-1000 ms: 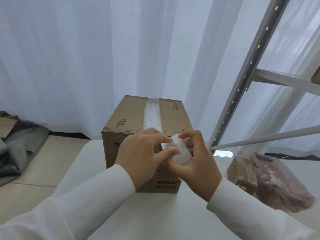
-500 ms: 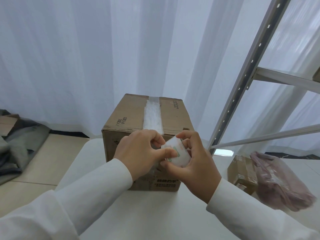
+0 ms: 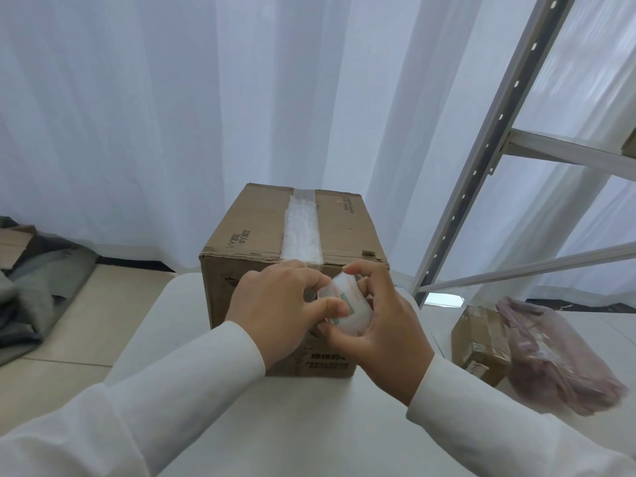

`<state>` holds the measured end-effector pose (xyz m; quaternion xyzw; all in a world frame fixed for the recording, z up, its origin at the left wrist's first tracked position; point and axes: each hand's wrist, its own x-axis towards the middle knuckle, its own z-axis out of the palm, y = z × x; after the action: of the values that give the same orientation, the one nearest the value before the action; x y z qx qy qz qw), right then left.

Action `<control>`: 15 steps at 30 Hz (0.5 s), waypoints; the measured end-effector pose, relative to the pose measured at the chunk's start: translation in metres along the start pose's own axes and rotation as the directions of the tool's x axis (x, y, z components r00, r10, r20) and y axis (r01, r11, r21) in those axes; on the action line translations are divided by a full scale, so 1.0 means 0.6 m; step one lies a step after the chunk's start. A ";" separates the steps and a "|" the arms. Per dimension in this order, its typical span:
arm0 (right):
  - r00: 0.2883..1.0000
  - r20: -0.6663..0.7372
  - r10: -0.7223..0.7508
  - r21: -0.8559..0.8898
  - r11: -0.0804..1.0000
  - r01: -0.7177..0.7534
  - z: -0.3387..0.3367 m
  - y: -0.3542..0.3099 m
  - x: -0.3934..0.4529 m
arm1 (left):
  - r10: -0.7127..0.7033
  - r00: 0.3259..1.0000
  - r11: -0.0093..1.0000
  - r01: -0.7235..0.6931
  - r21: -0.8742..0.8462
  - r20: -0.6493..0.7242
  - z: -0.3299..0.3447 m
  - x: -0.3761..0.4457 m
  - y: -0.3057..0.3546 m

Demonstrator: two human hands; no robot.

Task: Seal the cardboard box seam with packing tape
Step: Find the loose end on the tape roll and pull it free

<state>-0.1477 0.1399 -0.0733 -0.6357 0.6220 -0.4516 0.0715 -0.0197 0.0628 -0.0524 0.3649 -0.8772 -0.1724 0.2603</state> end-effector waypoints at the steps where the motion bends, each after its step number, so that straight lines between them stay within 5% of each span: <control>1: 1.000 0.003 0.000 -0.006 1.000 0.000 0.001 0.001 0.000 | -0.001 1.000 1.000 0.001 0.010 -0.012 0.000 0.000 0.001; 8: 0.999 -0.012 0.049 0.052 0.997 -0.048 0.002 0.001 0.002 | 0.069 0.994 0.994 -0.061 0.090 -0.088 0.001 -0.004 0.005; 15: 0.998 0.017 0.067 0.024 0.997 -0.067 0.005 0.005 -0.001 | -0.142 0.990 0.955 0.143 -0.261 0.023 0.011 0.004 -0.005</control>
<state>-0.1478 0.1384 -0.0769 -0.6171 0.6367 -0.4515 0.0996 -0.0232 0.0595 -0.0585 0.3891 -0.8186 -0.3061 0.2913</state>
